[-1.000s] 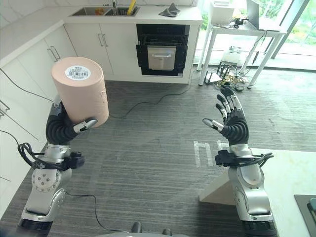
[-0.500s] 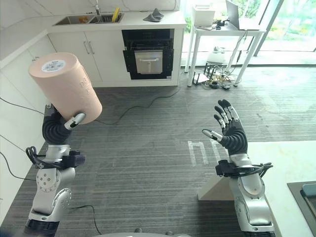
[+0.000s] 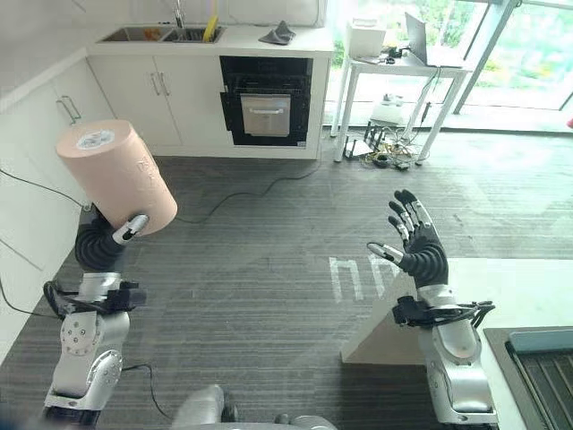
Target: Place the dishes in the dishwasher.
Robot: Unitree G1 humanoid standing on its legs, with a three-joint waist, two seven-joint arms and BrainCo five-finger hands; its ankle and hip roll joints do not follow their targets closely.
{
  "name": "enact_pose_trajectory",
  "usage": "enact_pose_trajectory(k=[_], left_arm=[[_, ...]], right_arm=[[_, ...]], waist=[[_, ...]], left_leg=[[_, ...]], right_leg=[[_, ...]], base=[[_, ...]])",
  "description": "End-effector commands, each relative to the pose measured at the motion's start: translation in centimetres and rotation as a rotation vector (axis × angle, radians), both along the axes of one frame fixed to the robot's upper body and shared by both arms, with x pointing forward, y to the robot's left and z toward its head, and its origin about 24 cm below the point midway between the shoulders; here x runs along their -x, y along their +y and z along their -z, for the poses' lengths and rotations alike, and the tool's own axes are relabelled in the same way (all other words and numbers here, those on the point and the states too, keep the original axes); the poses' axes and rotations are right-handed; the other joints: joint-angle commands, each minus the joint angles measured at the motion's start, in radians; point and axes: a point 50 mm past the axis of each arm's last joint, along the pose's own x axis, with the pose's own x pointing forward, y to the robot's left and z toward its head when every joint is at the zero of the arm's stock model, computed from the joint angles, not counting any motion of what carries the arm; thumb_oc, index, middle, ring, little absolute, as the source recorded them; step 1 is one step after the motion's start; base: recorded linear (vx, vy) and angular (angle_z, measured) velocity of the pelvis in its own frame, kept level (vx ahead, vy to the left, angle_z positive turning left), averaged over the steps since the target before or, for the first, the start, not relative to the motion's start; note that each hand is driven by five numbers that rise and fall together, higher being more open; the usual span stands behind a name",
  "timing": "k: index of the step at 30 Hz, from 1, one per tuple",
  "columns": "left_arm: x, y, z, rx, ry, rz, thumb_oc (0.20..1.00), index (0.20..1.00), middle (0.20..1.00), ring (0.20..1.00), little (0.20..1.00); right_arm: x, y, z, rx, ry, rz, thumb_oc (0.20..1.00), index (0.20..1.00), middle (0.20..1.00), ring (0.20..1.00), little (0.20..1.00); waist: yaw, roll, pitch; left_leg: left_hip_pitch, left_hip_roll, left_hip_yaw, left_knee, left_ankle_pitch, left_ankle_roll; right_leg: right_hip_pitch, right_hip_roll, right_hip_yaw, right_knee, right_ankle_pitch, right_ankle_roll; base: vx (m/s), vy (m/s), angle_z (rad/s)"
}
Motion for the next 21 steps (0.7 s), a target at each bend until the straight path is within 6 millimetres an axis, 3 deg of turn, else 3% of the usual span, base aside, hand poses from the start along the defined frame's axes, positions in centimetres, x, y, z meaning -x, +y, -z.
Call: enact_pose_trajectory(k=[1, 3, 4, 6, 10, 13, 15, 16, 19, 21], left_arm=[[0.5, 0.9, -1.9, 0.045, -0.125, -0.028, 0.200, 0.200, 0.200, 0.200, 0.200], [0.9, 1.3, -1.3, 0.046, -0.117, -0.043, 0.200, 0.200, 0.200, 0.200, 0.200], [1.0, 1.4, -1.3, 0.043, -0.117, -0.049, 0.200, 0.200, 0.200, 0.200, 0.200], [1.1, 1.2, -1.3, 0.034, -0.120, -0.054, 0.200, 0.200, 0.200, 0.200, 0.200], [0.6, 1.4, -1.5, 0.027, -0.107, -0.035, 0.200, 0.200, 0.200, 0.200, 0.200], [0.0, 0.9, -2.3, -0.008, -0.124, 0.004, 0.200, 0.200, 0.200, 0.200, 0.200], [-0.1, 0.7, -2.5, -0.017, -0.128, 0.012, 0.200, 0.200, 0.200, 0.200, 0.200], [-0.4, 0.5, -2.8, -0.025, -0.122, 0.020, 0.200, 0.200, 0.200, 0.200, 0.200], [-0.6, 0.3, -2.7, -0.036, -0.101, 0.033, 0.200, 0.200, 0.200, 0.200, 0.200], [-0.5, 0.0, -2.5, -0.050, -0.094, 0.045, 0.200, 0.200, 0.200, 0.200, 0.200]], right_arm=[[0.5, 0.3, -3.0, 0.121, -0.160, -0.052, 1.000, 1.000, 1.000, 1.000, 1.000], [0.9, -0.7, -3.1, 0.127, -0.160, -0.022, 1.000, 1.000, 1.000, 1.000, 1.000], [1.0, -1.2, -3.3, 0.084, -0.159, -0.019, 1.000, 1.000, 1.000, 1.000, 1.000], [1.0, -1.4, -3.0, 0.038, -0.152, -0.015, 1.000, 1.000, 1.000, 1.000, 1.000], [1.3, -1.4, -2.9, 0.065, -0.150, 0.009, 1.000, 1.000, 1.000, 1.000, 1.000], [0.8, -0.8, -3.4, 0.042, -0.176, 0.020, 1.000, 1.000, 1.000, 1.000, 1.000], [0.6, -0.5, -3.6, 0.042, -0.183, 0.024, 1.000, 1.000, 1.000, 1.000, 1.000], [0.4, -0.2, -3.5, 0.029, -0.185, 0.035, 1.000, 1.000, 1.000, 1.000, 1.000], [0.6, 0.1, -3.1, 0.004, -0.180, 0.054, 1.000, 1.000, 1.000, 1.000, 1.000], [0.9, 0.6, -2.8, -0.028, -0.173, 0.041, 1.000, 1.000, 1.000, 1.000, 1.000]], waist=[[0.003, 0.066, 0.026], [0.007, 0.071, 0.022], [0.006, 0.069, 0.017], [0.009, 0.072, 0.013], [0.008, 0.076, -0.003], [0.024, 0.061, -0.015], [0.029, 0.059, -0.017], [0.036, 0.059, -0.025], [0.045, 0.054, -0.033], [0.041, 0.070, -0.025]], left_leg=[[0.206, 0.045, -0.011, -0.473, 0.112, -0.047], [0.181, 0.063, -0.053, -0.477, 0.130, -0.062], [0.191, 0.063, -0.039, -0.477, 0.104, -0.055], [0.203, 0.062, -0.030, -0.477, 0.102, -0.053], [0.224, 0.051, 0.030, -0.477, 0.076, -0.030], [0.253, -0.006, 0.001, -0.477, 0.040, 0.012], [0.265, -0.025, -0.014, -0.477, 0.027, 0.022], [0.283, -0.051, -0.042, -0.477, 0.012, 0.040], [0.307, -0.095, -0.093, -0.477, -0.007, 0.064], [0.337, -0.103, -0.118, -0.470, -0.030, 0.078]], right_leg=[[0.202, 0.005, 0.019, -0.171, 0.000, 0.145], [0.242, 0.017, 0.048, -0.171, -0.033, 0.139], [0.241, 0.010, 0.051, -0.171, -0.036, 0.140], [0.256, -0.007, 0.047, -0.170, -0.042, 0.147], [0.269, -0.059, -0.002, -0.095, -0.079, 0.185], [0.226, -0.124, -0.026, 0.025, -0.022, 0.241], [0.206, -0.141, -0.034, 0.064, -0.002, 0.257], [0.177, -0.158, -0.045, 0.148, 0.025, 0.269], [0.127, -0.162, -0.027, 0.325, 0.103, 0.270], [0.044, -0.158, -0.023, 0.504, 0.144, 0.257]], base=[[0.45, 0.293, -0.11], [0.43, 0.281, -0.30], [0.36, 0.242, -0.58], [0.35, 0.255, -0.54], [0.38, 0.299, -0.24], [0.34, 0.305, 0.29], [0.27, 0.257, 0.15], [0.30, 0.264, 0.14], [0.30, 0.251, 0.32], [0.23, 0.227, 0.46]])
